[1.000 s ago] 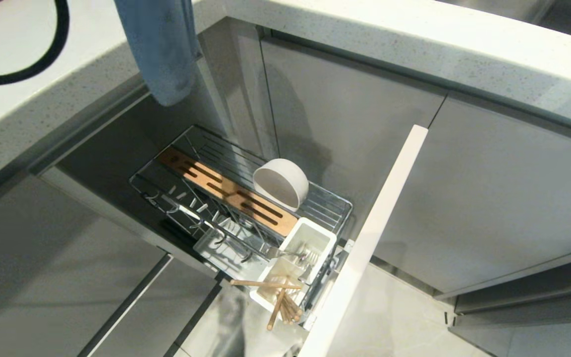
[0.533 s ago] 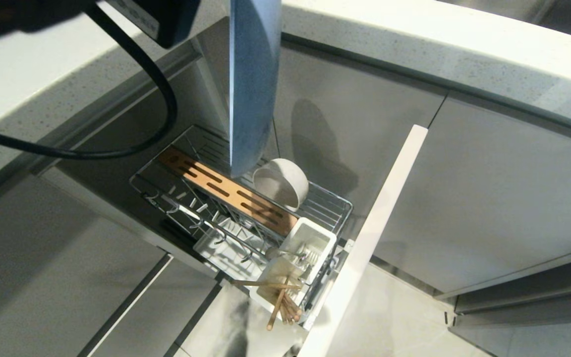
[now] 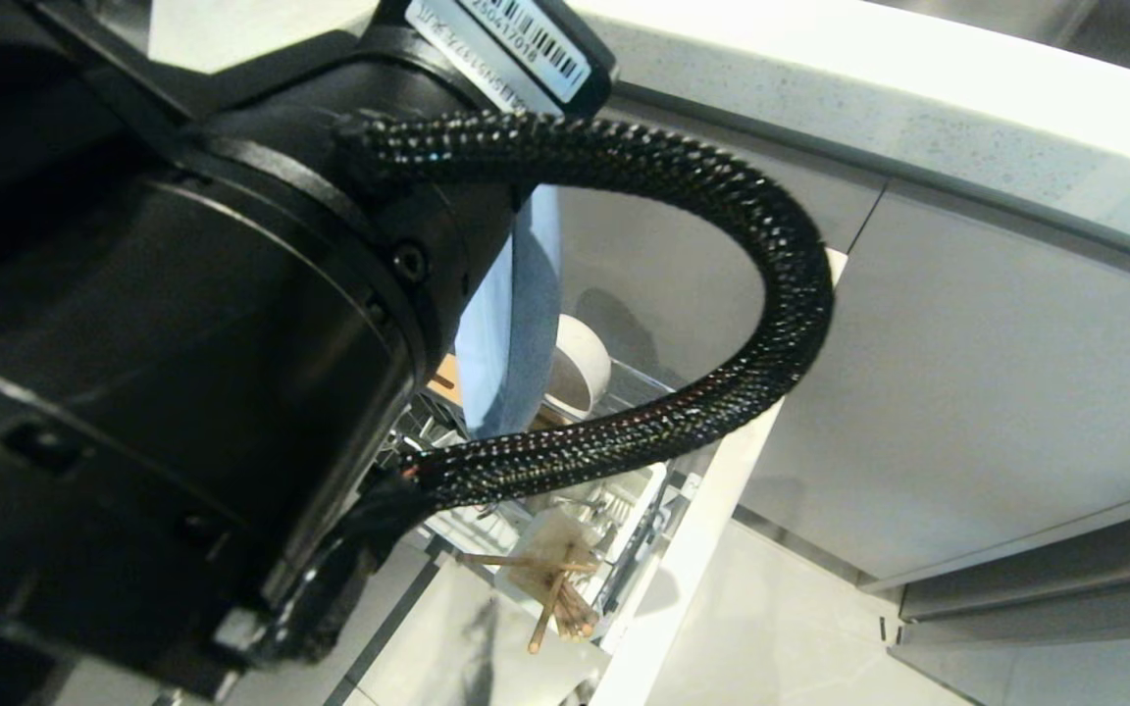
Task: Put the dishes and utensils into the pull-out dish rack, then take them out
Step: Pick up the plate and place it in the cupboard
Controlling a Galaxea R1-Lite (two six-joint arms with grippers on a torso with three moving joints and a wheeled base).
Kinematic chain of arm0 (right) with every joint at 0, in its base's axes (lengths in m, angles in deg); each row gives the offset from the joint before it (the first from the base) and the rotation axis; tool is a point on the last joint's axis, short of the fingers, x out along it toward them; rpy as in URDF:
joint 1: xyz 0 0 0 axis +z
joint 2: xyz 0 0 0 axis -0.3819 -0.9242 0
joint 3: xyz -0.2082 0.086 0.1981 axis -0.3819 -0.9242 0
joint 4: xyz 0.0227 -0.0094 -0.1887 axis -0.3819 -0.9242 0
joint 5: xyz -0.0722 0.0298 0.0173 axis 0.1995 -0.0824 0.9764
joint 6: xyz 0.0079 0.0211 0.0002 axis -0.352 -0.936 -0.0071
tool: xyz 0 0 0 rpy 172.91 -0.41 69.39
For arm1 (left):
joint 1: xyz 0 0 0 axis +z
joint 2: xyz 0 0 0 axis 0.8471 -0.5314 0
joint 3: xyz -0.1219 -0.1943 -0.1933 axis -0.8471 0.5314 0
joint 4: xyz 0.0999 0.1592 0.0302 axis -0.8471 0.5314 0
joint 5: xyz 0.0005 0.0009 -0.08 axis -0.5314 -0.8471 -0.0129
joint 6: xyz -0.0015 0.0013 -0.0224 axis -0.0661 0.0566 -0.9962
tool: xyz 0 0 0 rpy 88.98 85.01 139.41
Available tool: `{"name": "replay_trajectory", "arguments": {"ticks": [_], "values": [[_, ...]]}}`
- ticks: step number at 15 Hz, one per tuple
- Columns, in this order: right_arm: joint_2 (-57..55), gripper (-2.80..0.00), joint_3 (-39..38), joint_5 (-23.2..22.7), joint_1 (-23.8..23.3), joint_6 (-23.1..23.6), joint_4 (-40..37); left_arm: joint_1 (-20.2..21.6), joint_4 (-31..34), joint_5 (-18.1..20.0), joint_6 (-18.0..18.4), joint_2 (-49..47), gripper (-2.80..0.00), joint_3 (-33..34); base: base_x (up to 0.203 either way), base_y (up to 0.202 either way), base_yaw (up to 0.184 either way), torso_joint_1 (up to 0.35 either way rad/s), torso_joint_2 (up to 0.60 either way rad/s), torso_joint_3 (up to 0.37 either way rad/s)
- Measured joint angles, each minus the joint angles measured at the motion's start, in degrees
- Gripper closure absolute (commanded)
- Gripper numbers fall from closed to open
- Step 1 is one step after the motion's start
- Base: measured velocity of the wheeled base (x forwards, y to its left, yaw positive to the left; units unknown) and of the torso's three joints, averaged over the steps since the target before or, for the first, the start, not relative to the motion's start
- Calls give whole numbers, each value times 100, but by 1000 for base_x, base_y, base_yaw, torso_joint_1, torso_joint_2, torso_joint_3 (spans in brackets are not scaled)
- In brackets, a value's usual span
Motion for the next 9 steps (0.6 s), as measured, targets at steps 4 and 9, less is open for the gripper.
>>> {"name": "replay_trajectory", "arguments": {"ticks": [4,9], "values": [[0,0,0,0,0,0,0,372,-475,-19,-311,168,0,568,0,0,0,0,0,0],[0,0,0,0,0,0,0,866,-455,-40,-1358,328,0,1041,0,0,0,0,0,0]]}}
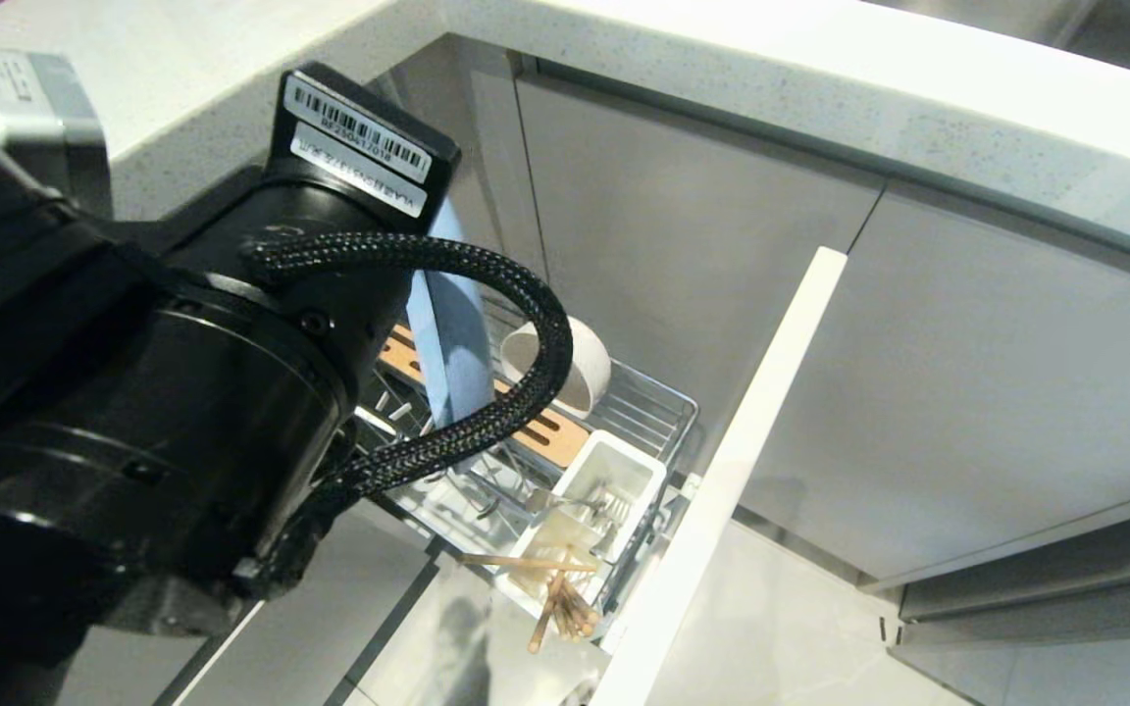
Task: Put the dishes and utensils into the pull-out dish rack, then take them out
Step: Pick up the plate and place it in the cupboard
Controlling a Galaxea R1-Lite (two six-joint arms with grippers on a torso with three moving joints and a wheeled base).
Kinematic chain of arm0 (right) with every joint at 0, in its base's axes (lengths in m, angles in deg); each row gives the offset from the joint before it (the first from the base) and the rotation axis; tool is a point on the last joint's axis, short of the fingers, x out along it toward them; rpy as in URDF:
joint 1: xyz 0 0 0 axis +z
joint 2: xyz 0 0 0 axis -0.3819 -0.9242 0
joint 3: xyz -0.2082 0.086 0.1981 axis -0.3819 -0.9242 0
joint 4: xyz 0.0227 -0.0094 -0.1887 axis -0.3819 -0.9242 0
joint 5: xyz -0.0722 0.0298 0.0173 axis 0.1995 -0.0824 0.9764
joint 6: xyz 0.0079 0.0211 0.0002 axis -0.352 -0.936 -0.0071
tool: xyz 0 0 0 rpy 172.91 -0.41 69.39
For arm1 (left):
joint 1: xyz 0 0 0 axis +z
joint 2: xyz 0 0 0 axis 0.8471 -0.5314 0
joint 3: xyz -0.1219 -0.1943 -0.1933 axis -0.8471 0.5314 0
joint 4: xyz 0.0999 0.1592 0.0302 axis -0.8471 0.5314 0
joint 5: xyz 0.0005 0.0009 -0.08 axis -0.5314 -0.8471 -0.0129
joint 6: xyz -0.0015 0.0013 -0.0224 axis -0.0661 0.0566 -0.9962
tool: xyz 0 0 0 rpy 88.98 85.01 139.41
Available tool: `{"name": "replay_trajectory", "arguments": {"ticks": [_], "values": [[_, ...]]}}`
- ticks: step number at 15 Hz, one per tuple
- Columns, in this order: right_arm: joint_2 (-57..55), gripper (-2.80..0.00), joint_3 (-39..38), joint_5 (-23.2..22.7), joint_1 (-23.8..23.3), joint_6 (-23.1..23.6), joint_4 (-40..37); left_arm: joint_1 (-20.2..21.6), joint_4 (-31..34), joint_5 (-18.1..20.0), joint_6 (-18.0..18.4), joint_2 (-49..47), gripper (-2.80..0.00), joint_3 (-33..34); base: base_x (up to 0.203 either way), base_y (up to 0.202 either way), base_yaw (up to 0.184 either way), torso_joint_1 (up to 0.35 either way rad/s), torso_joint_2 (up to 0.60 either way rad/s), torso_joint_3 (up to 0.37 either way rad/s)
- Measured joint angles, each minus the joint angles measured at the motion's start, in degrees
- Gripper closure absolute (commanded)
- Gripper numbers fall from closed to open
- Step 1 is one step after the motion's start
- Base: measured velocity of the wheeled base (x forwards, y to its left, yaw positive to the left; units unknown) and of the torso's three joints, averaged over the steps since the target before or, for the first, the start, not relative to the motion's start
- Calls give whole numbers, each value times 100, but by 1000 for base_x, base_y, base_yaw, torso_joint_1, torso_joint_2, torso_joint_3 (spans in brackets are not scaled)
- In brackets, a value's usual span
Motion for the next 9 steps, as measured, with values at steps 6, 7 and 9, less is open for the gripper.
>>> {"name": "replay_trajectory", "arguments": {"ticks": [6,7,9], "values": [[0,0,0,0,2,-2,0,366,-24,-451,-1112,-214,0,155,0,0,0,0,0,0],[0,0,0,0,-1,-2,0,382,-30,-516,-1121,-262,0,151,0,0,0,0,0,0],[0,0,0,0,0,-1,0,427,-44,-687,-1148,-368,0,139,0,0,0,0,0,0]]}}
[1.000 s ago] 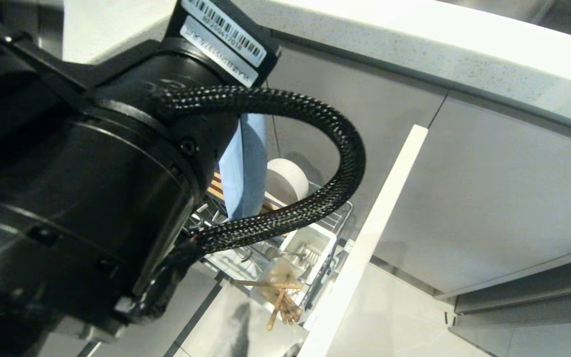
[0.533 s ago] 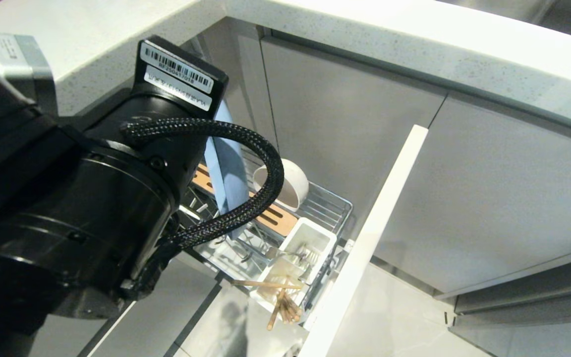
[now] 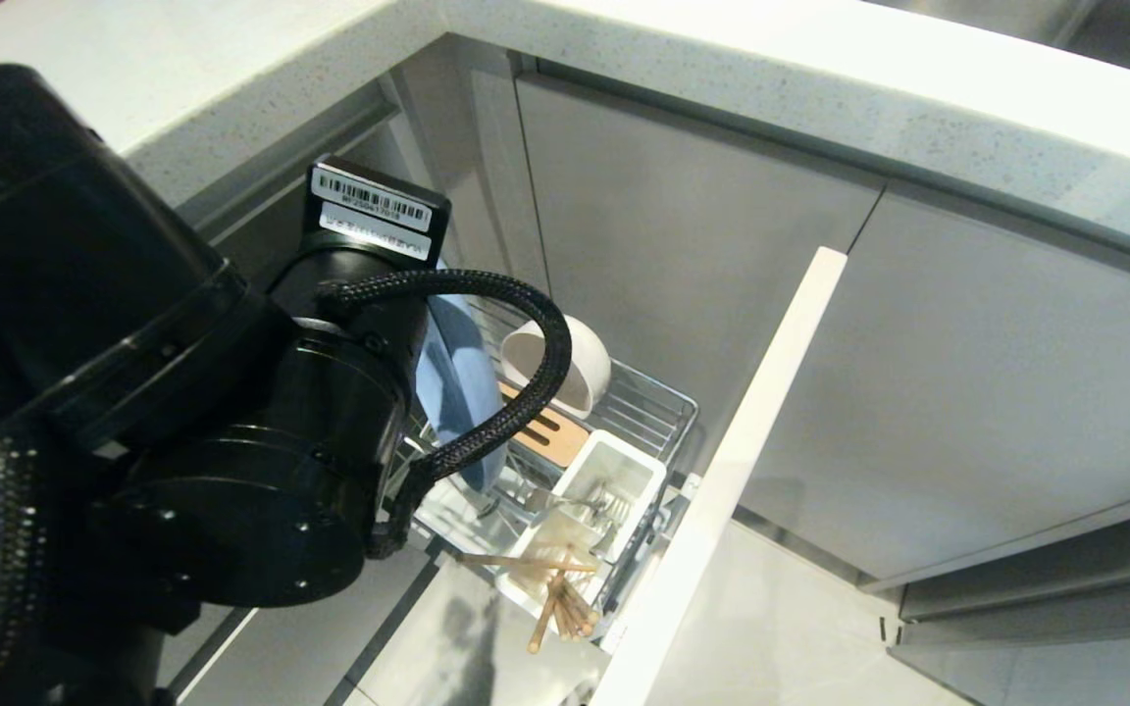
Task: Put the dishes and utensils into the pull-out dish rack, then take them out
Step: Pick up the plate and place it in the cupboard
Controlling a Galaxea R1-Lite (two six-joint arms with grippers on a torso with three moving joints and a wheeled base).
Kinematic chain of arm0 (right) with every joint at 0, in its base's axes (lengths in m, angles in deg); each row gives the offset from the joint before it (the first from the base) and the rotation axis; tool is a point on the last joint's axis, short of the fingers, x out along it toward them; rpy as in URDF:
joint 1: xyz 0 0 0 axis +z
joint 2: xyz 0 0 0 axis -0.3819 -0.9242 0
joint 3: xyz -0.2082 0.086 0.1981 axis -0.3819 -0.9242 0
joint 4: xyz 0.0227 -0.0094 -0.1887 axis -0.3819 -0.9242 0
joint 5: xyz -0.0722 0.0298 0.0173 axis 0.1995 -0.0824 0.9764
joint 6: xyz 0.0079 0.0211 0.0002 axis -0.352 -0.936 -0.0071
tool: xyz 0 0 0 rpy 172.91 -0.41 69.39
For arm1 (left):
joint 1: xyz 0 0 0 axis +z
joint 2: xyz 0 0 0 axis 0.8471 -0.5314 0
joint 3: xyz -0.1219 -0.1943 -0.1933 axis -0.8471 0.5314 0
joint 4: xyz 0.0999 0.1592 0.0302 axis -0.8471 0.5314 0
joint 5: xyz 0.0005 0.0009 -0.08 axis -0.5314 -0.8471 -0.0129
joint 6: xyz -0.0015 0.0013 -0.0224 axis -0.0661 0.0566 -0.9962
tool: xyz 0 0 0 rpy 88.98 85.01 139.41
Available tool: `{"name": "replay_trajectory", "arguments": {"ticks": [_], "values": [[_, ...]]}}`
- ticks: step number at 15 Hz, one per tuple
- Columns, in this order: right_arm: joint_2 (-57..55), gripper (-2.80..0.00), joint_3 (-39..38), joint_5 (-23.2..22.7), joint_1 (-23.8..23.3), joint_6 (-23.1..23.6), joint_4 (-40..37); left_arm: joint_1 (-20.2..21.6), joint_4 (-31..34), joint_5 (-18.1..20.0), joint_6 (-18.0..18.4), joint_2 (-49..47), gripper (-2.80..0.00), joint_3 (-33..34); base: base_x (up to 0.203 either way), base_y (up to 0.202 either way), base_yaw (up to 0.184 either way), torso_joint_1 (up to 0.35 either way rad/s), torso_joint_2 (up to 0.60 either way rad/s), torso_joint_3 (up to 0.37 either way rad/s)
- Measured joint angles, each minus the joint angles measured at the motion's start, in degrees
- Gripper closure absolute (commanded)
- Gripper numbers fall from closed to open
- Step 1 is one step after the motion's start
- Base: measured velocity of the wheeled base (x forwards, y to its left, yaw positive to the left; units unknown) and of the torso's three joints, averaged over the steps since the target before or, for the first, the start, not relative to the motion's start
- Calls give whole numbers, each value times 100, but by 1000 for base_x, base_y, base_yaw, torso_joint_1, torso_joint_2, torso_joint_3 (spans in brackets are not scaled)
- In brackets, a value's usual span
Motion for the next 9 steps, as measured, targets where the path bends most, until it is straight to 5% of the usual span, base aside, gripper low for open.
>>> {"name": "replay_trajectory", "arguments": {"ticks": [9], "values": [[0,0,0,0,0,4,0,283,-5,-215,-730,-466,0,-48,0,0,0,0,0,0]]}}
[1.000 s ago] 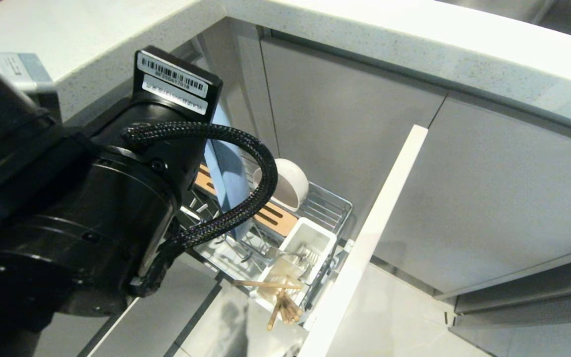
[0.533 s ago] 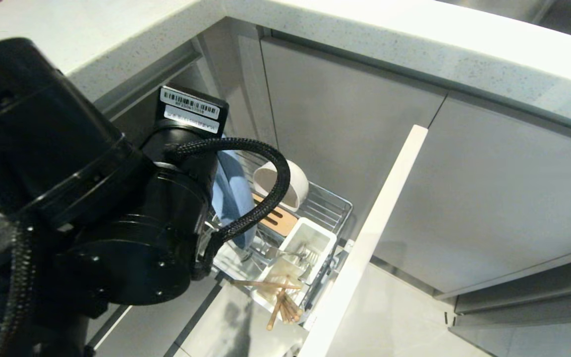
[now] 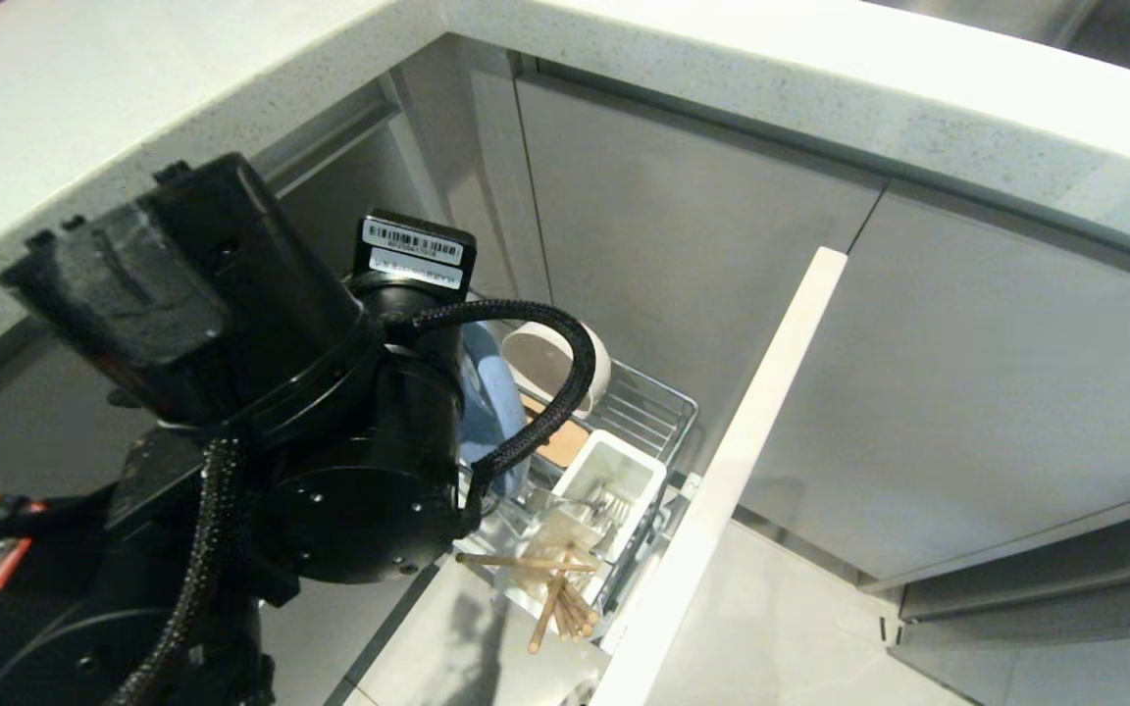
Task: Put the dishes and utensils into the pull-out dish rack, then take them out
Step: Pick up the plate and place it in the cupboard
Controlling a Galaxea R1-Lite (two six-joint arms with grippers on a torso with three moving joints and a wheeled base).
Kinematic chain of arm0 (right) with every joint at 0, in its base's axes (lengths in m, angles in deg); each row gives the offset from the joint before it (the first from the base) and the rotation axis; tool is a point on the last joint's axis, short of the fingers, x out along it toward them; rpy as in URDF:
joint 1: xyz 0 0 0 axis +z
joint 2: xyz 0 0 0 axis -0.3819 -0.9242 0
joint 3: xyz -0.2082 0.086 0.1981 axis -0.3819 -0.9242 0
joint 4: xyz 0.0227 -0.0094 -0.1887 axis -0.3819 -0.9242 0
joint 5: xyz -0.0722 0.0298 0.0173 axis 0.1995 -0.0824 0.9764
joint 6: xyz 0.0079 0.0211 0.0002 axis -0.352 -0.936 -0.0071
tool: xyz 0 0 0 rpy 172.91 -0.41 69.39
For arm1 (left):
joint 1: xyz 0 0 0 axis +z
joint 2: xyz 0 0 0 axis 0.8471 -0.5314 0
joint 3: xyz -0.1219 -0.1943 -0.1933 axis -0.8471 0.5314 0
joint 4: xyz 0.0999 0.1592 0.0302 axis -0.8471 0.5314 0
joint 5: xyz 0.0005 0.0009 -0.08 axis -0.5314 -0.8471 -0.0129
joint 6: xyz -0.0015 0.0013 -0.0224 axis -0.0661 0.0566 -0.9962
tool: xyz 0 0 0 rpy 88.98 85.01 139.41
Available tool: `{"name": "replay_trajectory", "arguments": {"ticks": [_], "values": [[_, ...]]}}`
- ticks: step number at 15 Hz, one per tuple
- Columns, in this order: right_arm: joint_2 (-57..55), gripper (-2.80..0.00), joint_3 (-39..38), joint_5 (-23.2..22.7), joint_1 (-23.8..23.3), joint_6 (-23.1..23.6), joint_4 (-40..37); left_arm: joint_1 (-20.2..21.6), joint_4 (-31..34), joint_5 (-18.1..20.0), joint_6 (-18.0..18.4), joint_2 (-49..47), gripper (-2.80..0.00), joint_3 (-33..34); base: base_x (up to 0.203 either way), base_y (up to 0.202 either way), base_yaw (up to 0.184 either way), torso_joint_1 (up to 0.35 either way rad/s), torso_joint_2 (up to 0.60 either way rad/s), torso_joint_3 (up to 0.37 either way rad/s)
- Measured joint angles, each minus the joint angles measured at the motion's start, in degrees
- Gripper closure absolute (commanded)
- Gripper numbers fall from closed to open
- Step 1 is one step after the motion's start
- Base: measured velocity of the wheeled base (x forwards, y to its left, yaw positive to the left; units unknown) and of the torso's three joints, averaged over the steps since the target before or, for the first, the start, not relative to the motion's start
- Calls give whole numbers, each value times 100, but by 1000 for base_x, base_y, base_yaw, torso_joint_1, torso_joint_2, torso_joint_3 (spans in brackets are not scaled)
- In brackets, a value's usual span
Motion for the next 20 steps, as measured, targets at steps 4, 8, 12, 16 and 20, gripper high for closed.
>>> {"name": "replay_trajectory", "arguments": {"ticks": [4,8,12,16,20], "values": [[0,0,0,0,0,-2,0,88,-6,-16,-115,-112,0,2,0,0,0,0,0,0],[0,0,0,0,0,0,0,153,-9,-94,-218,-158,0,35,0,0,0,0,0,0],[0,0,0,-1,0,-2,0,180,0,-152,-259,-169,0,80,0,0,0,0,0,0],[0,0,0,0,-1,-4,0,239,16,-238,-383,-155,0,134,0,0,0,0,0,0],[0,0,0,0,2,-4,0,315,35,-256,-570,-136,0,190,0,0,0,0,0,0]]}}
